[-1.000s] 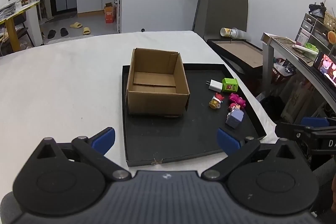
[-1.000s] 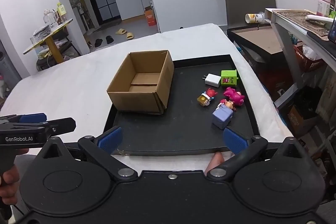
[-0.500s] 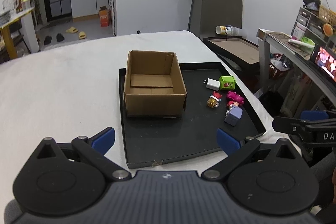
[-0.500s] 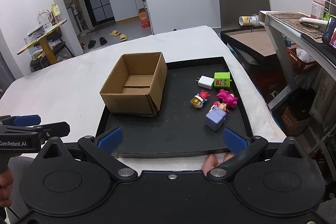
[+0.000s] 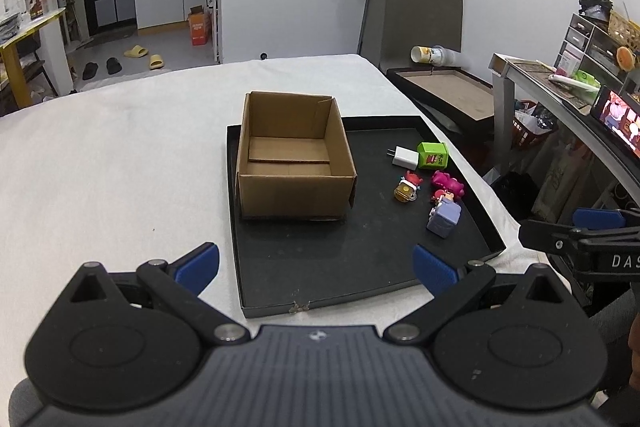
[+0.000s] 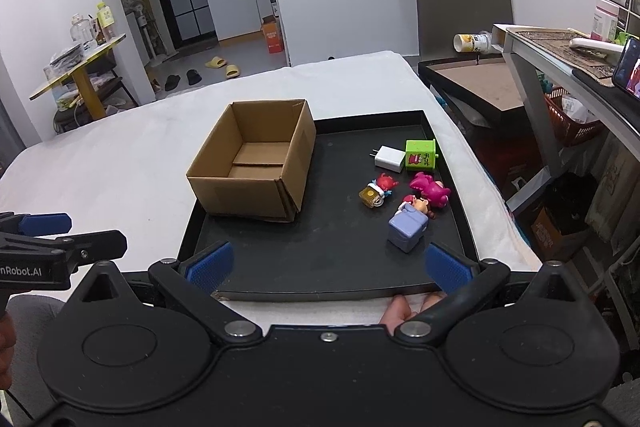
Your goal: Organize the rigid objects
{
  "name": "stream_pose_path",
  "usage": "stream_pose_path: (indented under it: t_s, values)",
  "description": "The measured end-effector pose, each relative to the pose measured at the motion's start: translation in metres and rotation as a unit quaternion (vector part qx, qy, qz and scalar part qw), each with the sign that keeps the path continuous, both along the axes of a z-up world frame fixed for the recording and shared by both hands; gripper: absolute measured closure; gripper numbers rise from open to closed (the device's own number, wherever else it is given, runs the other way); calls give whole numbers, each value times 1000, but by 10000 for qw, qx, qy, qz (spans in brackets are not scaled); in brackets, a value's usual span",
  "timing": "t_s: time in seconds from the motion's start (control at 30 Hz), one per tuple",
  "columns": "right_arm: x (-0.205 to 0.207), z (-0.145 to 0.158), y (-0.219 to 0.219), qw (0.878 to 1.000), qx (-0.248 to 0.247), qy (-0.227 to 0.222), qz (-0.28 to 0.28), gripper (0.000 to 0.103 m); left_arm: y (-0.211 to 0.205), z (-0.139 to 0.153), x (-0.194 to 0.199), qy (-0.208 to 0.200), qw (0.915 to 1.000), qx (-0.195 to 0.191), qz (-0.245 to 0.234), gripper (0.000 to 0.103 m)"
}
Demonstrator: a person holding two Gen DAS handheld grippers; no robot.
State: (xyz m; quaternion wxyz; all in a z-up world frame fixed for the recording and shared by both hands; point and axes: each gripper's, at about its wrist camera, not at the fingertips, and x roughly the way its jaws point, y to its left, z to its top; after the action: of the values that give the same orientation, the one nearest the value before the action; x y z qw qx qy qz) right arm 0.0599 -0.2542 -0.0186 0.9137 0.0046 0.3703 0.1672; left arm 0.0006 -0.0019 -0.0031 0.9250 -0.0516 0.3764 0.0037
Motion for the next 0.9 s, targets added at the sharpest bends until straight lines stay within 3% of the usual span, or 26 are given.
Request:
stream_pose_path:
  t_s: [0.3, 0.9]
  values:
    - [-3, 1, 0, 10000, 5, -68, -41, 0, -7, 4, -3, -115, 9994, 318, -67, 1]
    - [1, 0, -4, 9998, -22, -63, -164, 0, 0, 5, 3, -38, 9999, 148, -14, 1]
